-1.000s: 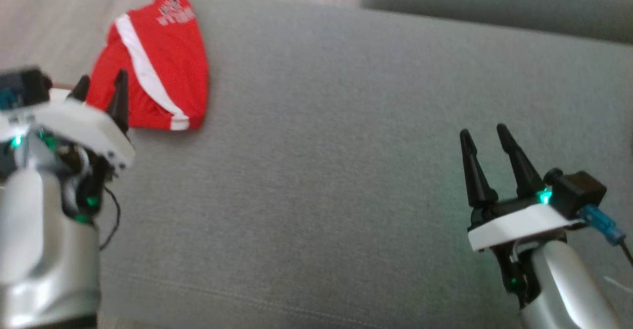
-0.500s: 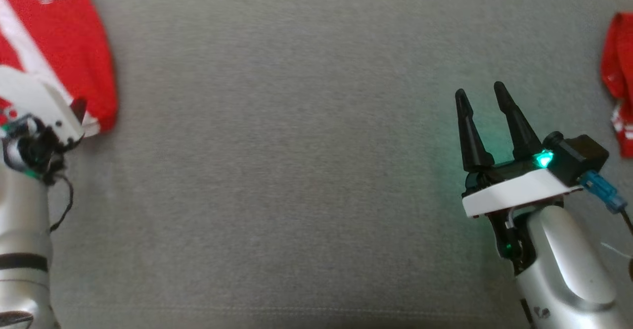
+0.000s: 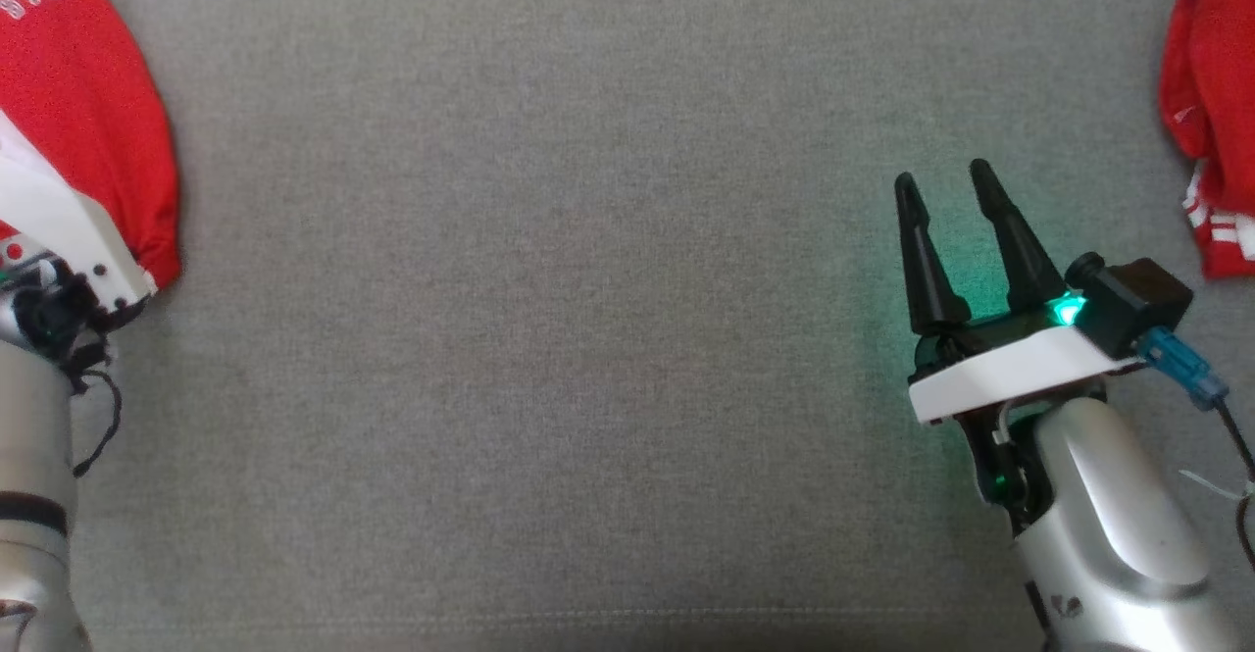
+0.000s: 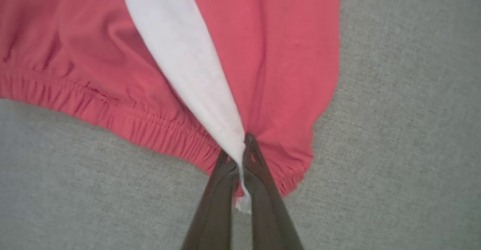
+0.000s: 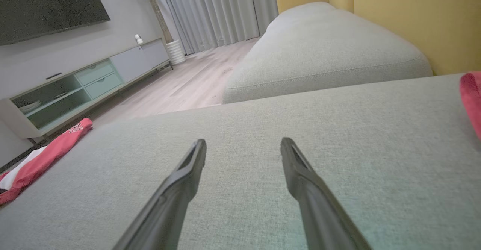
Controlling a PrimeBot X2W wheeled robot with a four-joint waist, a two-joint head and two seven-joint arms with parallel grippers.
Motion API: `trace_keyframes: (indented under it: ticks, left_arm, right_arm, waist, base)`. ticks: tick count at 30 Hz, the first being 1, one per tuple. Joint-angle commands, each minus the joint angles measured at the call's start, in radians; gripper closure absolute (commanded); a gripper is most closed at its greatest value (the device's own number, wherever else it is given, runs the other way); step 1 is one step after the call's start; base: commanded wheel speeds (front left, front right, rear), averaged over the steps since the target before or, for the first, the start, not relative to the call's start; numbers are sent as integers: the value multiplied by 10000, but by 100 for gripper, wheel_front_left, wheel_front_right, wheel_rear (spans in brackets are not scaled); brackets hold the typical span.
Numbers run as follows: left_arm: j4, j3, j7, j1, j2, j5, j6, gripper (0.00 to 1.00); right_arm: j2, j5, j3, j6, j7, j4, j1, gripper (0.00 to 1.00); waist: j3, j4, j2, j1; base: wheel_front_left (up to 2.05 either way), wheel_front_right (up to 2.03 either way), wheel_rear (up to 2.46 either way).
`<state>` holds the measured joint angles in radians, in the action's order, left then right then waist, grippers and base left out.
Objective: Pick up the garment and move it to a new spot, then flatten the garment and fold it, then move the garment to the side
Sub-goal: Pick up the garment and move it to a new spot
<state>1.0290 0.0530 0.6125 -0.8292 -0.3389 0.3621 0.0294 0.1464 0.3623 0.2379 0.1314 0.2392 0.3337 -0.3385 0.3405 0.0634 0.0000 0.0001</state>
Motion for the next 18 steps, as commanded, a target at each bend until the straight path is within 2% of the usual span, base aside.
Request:
trace_keyframes:
  ticks: [1, 5, 10, 14, 18]
  left_arm:
    - [-121, 131, -133, -148, -594, -105, 90, 100]
    - [-239, -342, -682, -406, -866, -509, 393, 100]
    - [-638, -1413, -898, -964, -1142, -1248, 813, 100]
    - [-1401, -2718, -703, -1551, -1116, -1660, 995, 100]
    - [-2485, -4266, -356, -1869, -1030, -1186, 1007, 100]
  right_arm:
    - [34, 106, 251, -7, 123, -244, -215, 0]
    - [10, 171, 339, -7, 157, -60, -167, 0]
    - [-15, 269, 361, -7, 190, 153, 81, 0]
    - [-107, 349, 396, -7, 207, 312, 384, 0]
    - [-162, 413, 400, -7, 214, 394, 622, 0]
  waist:
    - [-163, 32, 0, -1]
    - [-689, 49, 0, -1]
    - [-1582, 0, 0, -1]
    - [-2378, -215, 0, -1]
    - [-2850, -487, 0, -1]
  base:
    - [0, 0, 0]
    - [0, 0, 0]
    - [0, 0, 0]
    - [0, 0, 0]
    - [0, 0, 0]
